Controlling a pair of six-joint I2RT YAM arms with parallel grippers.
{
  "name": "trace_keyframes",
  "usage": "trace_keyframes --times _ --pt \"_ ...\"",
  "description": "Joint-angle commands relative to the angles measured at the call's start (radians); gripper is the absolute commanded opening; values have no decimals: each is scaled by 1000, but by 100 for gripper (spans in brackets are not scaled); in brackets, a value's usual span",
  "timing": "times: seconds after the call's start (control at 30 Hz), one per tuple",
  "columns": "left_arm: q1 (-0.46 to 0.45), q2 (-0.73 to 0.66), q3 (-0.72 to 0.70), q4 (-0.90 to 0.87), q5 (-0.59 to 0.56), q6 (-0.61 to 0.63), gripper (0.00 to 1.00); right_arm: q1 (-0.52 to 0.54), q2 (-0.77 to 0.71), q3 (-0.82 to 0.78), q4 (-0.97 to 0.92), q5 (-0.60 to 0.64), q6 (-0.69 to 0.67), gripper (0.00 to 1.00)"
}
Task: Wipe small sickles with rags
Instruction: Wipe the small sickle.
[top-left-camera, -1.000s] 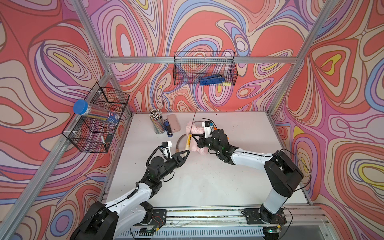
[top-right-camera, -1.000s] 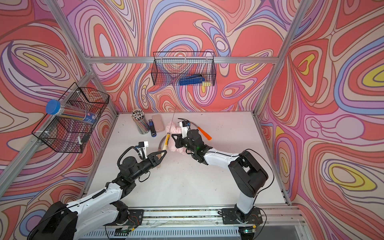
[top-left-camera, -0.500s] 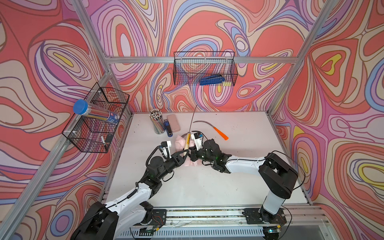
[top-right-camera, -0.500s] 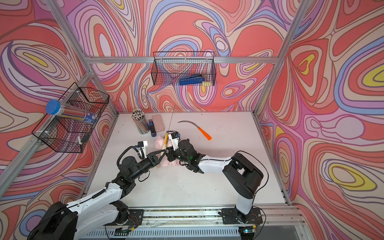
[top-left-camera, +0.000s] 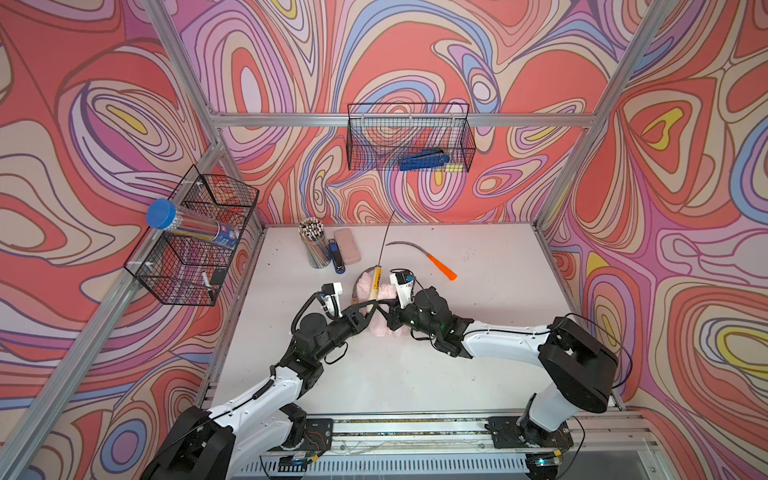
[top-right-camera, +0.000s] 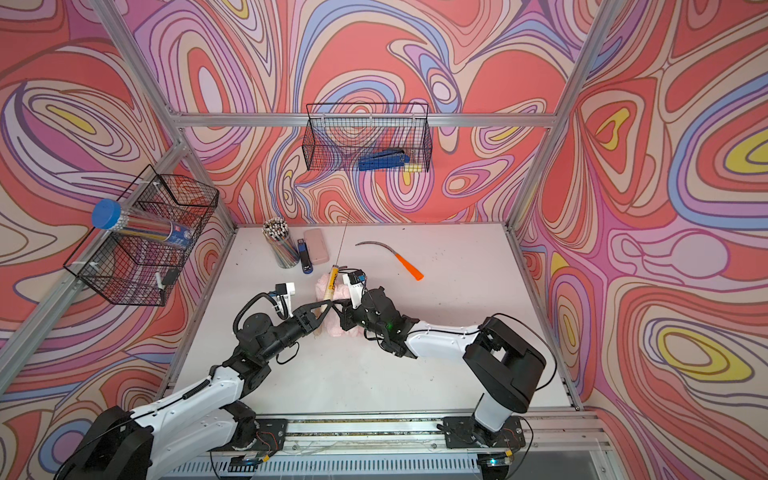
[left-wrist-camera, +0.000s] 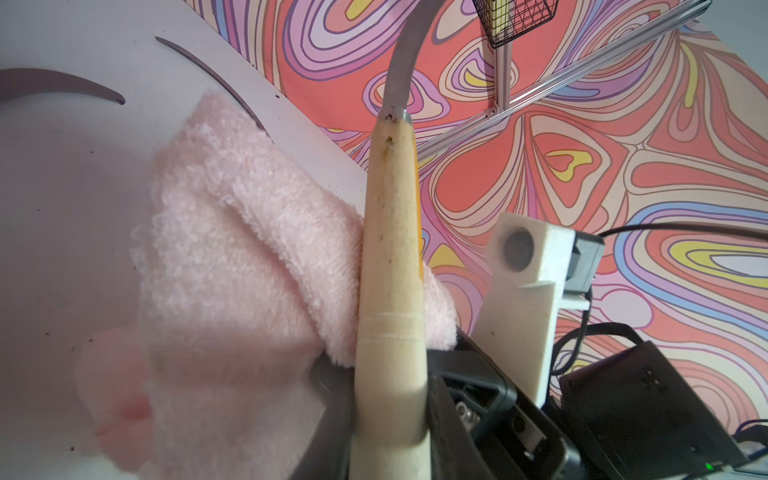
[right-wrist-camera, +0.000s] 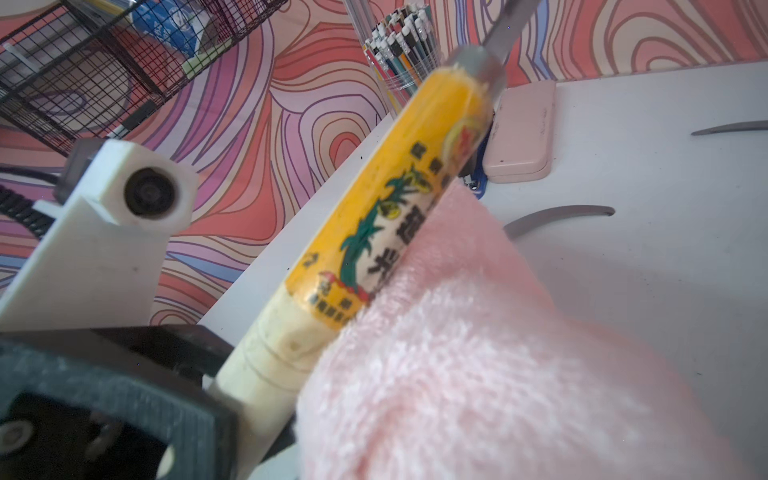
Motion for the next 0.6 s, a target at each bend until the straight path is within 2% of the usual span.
trace_keyframes --times 0.0,0.2,0.43,0.57 --pt "3 8 3 23 17 -7 0 -33 -17 75 -16 62 -31 0" --pt "6 11 11 11 17 -1 0 -107 -29 105 -62 62 -3 0" --pt "7 7 11 -9 6 2 0 -110 -35 88 -63 47 0 0" --pt "7 24 11 -14 2 -5 0 -110 -11 152 -115 57 -19 0"
